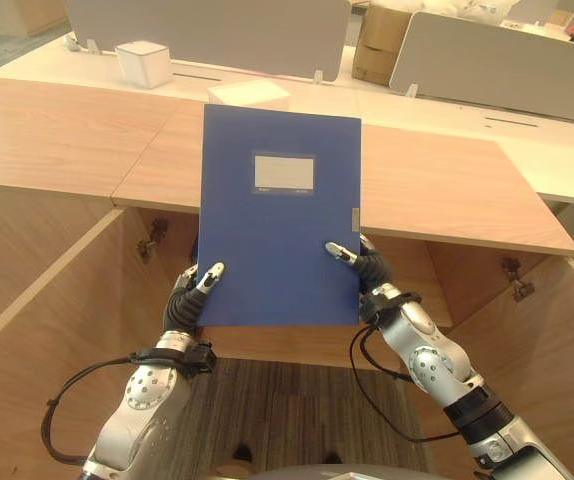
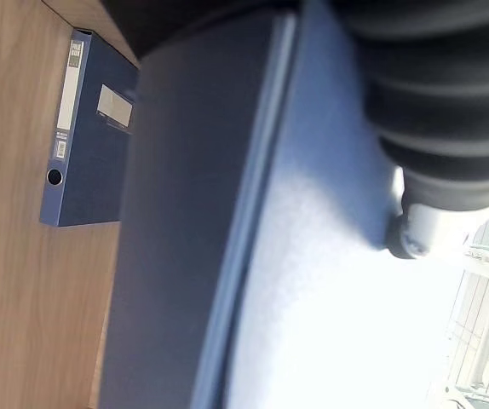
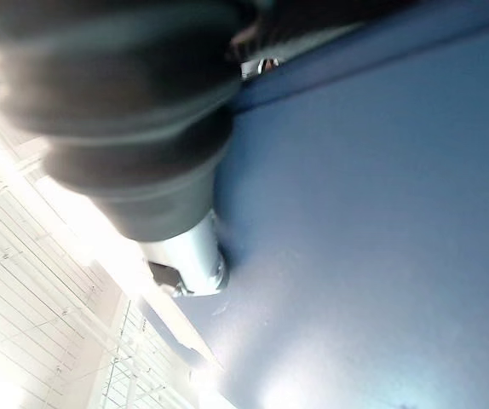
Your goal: Put the empty folder in the office cabinet
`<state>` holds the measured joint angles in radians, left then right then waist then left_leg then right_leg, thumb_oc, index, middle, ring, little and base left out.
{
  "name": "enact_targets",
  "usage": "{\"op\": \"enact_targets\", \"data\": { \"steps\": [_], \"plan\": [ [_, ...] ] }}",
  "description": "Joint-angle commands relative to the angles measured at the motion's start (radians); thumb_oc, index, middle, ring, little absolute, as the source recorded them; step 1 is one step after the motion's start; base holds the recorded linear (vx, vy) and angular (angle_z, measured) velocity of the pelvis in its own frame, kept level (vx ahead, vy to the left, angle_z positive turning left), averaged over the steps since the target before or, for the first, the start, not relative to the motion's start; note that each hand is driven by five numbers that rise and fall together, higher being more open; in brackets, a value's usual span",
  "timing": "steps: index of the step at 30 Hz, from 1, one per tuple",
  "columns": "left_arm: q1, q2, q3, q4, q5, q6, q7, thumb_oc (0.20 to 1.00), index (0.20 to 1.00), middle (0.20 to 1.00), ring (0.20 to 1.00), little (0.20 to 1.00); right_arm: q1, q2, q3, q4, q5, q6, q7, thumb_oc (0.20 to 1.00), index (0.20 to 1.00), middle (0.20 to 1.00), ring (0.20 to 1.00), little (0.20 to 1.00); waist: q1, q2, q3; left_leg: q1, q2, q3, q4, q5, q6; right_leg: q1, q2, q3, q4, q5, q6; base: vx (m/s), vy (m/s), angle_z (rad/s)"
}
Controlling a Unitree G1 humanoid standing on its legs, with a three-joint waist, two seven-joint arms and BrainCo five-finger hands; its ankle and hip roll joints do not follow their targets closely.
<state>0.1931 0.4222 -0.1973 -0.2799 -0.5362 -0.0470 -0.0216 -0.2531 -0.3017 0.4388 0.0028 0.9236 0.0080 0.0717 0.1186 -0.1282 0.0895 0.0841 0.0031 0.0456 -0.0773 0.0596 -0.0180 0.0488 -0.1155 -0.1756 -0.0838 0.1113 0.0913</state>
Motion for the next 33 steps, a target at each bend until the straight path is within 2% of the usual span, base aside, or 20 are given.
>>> {"op": "enact_targets", "data": {
  "steps": [1,10,11,12,13,19,22,25,26,27,28,31,32,33],
  "plan": [
    [-0.029,0.035,-0.013,-0.1,-0.004,-0.058,-0.037,0.2,0.2,0.2,0.2,0.2,-0.092,0.019,0.032,-0.057,-0.019,-0.032,0.051,0.2,0.2,0.2,0.2,0.2,0.007,-0.01,-0.039,-0.013,-0.031,-0.081,-0.01,-0.111,0.026,-0.027,-0.055,0.028,0.037,-0.023,0.074,0.0,0.0,0.0],
    [-0.015,0.025,-0.006,-0.085,-0.001,-0.056,-0.035,0.2,0.2,0.2,0.2,0.2,-0.067,0.037,-0.018,-0.038,-0.01,-0.049,0.027,0.2,0.2,0.2,0.2,0.2,-0.001,-0.006,-0.046,-0.01,-0.029,-0.069,-0.01,-0.116,0.026,-0.023,-0.054,0.034,0.027,-0.023,0.073,0.0,0.001,-0.02],
    [-0.014,0.031,-0.005,-0.081,0.003,-0.054,-0.041,0.275,0.275,0.275,0.275,0.275,-0.06,0.04,-0.036,-0.029,-0.007,-0.055,0.021,0.2,0.2,0.2,0.2,0.2,-0.005,-0.002,-0.048,-0.007,-0.029,-0.067,-0.01,-0.117,0.027,-0.022,-0.053,0.036,0.027,-0.024,0.073,0.0,0.011,-0.06],
    [-0.012,0.032,-0.004,-0.081,0.006,-0.054,-0.042,0.573,0.573,0.573,0.573,0.573,-0.058,0.041,-0.042,-0.025,-0.006,-0.057,0.019,0.2,0.2,0.2,0.2,0.2,-0.007,-0.001,-0.049,-0.005,-0.03,-0.066,-0.01,-0.118,0.028,-0.021,-0.052,0.037,0.026,-0.024,0.073,0.0,0.008,-0.07],
    [-0.012,0.032,-0.005,-0.081,0.006,-0.054,-0.043,1.0,1.0,1.0,1.0,1.0,-0.058,0.041,-0.042,-0.025,-0.006,-0.057,0.019,0.2,0.2,0.2,0.2,0.2,-0.006,-0.001,-0.049,-0.005,-0.03,-0.065,-0.01,-0.118,0.028,-0.021,-0.052,0.038,0.026,-0.024,0.073,0.0,0.014,-0.08],
    [0.019,0.035,0.029,-0.059,0.033,-0.062,-0.044,1.0,1.0,1.0,1.0,1.0,0.001,0.024,-0.104,-0.011,-0.005,-0.06,0.017,0.2,0.2,0.2,0.2,0.2,-0.02,0.003,-0.053,0.003,-0.033,-0.059,-0.01,-0.124,0.03,-0.016,-0.053,0.042,0.024,-0.027,0.073,0.0,0.007,-0.03],
    [0.067,0.013,0.128,-0.011,0.083,-0.087,-0.018,1.0,1.0,1.0,1.0,1.0,0.102,-0.021,-0.191,-0.009,-0.015,-0.055,0.066,0.2,0.2,0.2,0.2,0.2,-0.023,0.002,-0.051,0.007,-0.035,-0.06,-0.01,-0.126,0.03,-0.011,-0.054,0.039,0.023,-0.031,0.075,0.01,0.005,-0.02],
    [0.081,0.009,0.179,0.008,0.121,-0.104,-0.011,1.0,1.0,1.0,1.0,1.0,0.154,-0.054,-0.206,-0.005,-0.045,-0.04,0.107,0.2,0.2,0.2,0.2,0.2,-0.023,-0.001,-0.05,0.008,-0.035,-0.062,-0.01,-0.126,0.029,-0.01,-0.054,0.035,0.024,-0.034,0.076,0.0,0.0,0.0],
    [0.086,0.006,0.226,0.029,0.145,-0.115,-0.009,1.0,1.0,1.0,1.0,1.0,0.205,-0.113,-0.202,-0.008,-0.081,0.008,0.181,0.2,0.2,0.2,0.2,0.2,-0.019,-0.007,-0.047,0.008,-0.036,-0.066,-0.01,-0.124,0.027,-0.011,-0.056,0.032,0.028,-0.037,0.077,0.0,0.0,0.0],
    [0.088,0.005,0.226,0.028,0.145,-0.115,-0.009,1.0,1.0,1.0,1.0,1.0,0.206,-0.114,-0.202,-0.009,-0.081,0.008,0.182,0.2,0.2,0.2,0.2,0.2,-0.02,-0.006,-0.048,0.007,-0.036,-0.067,-0.01,-0.124,0.027,-0.011,-0.056,0.031,0.028,-0.037,0.077,0.0,0.0,0.0],
    [0.081,0.006,0.255,0.046,0.166,-0.122,-0.011,1.0,1.0,1.0,1.0,1.0,0.243,-0.189,-0.19,-0.017,-0.126,0.049,0.253,0.2,0.2,0.2,0.2,0.2,-0.019,-0.013,-0.046,0.007,-0.036,-0.07,-0.01,-0.123,0.024,-0.013,-0.059,0.026,0.032,-0.039,0.079,0.0,0.0,0.0],
    [0.067,0.005,0.268,0.062,0.184,-0.13,-0.003,1.0,1.0,1.0,1.0,1.0,0.276,-0.243,-0.172,-0.011,-0.127,0.08,0.305,0.2,0.2,0.2,0.2,0.2,-0.021,-0.016,-0.044,0.006,-0.035,-0.069,-0.01,-0.121,0.022,-0.014,-0.061,0.025,0.034,-0.04,0.081,-0.02,-0.008,0.02],
    [0.038,0.016,0.268,0.08,0.208,-0.135,0.002,1.0,1.0,1.0,1.0,1.0,0.29,-0.318,-0.136,-0.005,-0.154,0.094,0.362,0.2,0.2,0.2,0.2,0.2,-0.026,-0.022,-0.04,0.007,-0.034,-0.067,-0.01,-0.12,0.021,-0.016,-0.062,0.027,0.037,-0.041,0.082,-0.03,-0.004,0.04],
    [0.038,0.016,0.268,0.081,0.208,-0.136,0.002,1.0,1.0,1.0,1.0,1.0,0.29,-0.319,-0.136,-0.005,-0.154,0.094,0.363,0.2,0.2,0.2,0.2,0.2,-0.026,-0.021,-0.04,0.007,-0.034,-0.067,-0.01,-0.12,0.021,-0.016,-0.062,0.027,0.037,-0.041,0.082,-0.04,-0.009,0.03]
  ]
}}
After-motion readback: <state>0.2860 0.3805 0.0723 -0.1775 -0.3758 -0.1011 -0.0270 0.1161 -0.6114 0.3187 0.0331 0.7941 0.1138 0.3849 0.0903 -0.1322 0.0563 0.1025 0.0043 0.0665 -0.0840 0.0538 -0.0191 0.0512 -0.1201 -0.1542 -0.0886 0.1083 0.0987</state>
